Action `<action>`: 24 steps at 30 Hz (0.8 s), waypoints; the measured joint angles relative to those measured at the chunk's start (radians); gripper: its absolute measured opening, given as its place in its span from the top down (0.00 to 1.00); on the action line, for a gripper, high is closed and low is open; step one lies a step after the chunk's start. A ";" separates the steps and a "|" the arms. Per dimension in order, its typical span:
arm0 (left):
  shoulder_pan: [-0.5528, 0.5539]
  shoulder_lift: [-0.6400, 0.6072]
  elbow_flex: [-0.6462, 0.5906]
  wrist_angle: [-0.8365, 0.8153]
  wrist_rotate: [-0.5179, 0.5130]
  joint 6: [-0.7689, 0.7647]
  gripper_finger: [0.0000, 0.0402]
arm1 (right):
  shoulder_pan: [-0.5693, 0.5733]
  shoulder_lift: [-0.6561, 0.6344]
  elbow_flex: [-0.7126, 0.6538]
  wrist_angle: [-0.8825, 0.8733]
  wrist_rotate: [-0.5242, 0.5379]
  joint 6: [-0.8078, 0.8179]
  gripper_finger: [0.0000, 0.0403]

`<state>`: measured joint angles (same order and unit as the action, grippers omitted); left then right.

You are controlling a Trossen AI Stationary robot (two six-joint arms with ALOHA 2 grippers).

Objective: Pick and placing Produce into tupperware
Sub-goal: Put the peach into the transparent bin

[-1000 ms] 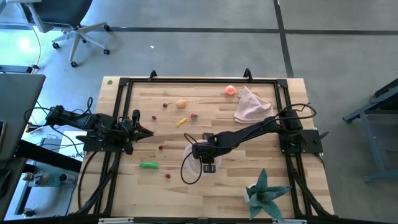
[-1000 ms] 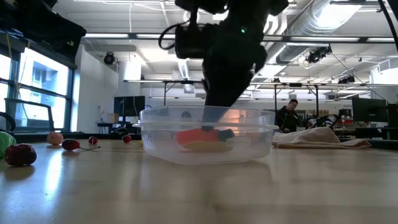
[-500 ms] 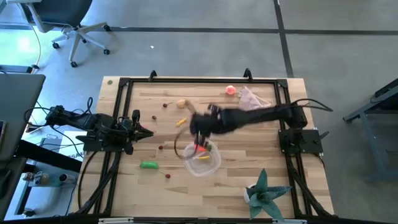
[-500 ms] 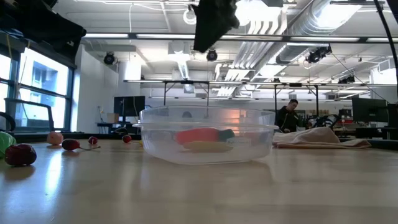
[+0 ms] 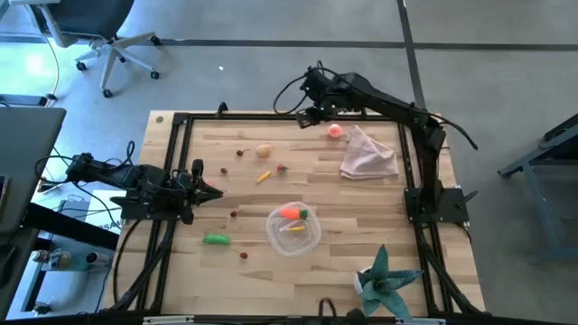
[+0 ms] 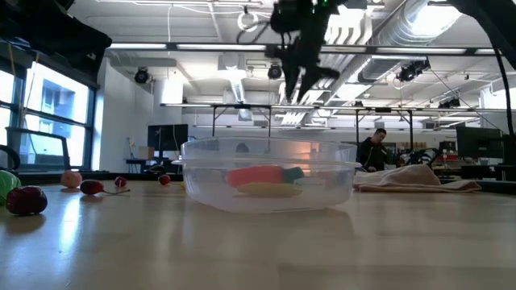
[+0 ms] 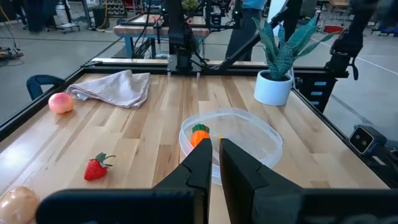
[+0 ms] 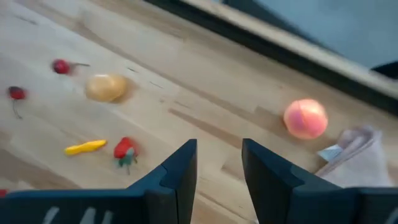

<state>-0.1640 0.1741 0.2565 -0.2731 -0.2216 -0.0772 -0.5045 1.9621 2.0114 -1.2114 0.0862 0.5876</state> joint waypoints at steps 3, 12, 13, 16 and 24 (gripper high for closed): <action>0.000 0.000 0.000 0.000 0.000 0.000 0.95 | -0.058 0.000 -0.113 0.092 -0.063 0.000 0.71; 0.000 0.000 0.000 0.000 0.000 0.000 0.95 | -0.141 0.002 -0.364 0.239 -0.095 0.088 0.71; 0.000 0.000 0.000 0.000 0.000 0.000 0.95 | -0.144 0.002 -0.369 0.247 -0.082 0.086 0.71; 0.000 0.000 0.000 0.000 0.000 0.000 0.95 | -0.150 0.002 -0.373 0.244 0.003 0.089 0.71; 0.000 0.000 0.000 0.000 0.000 0.000 0.95 | -0.154 0.002 -0.373 0.216 0.075 0.085 0.71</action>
<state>-0.1640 0.1741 0.2565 -0.2732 -0.2216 -0.0771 -0.6588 1.9636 1.6386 -0.9955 0.1614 0.6728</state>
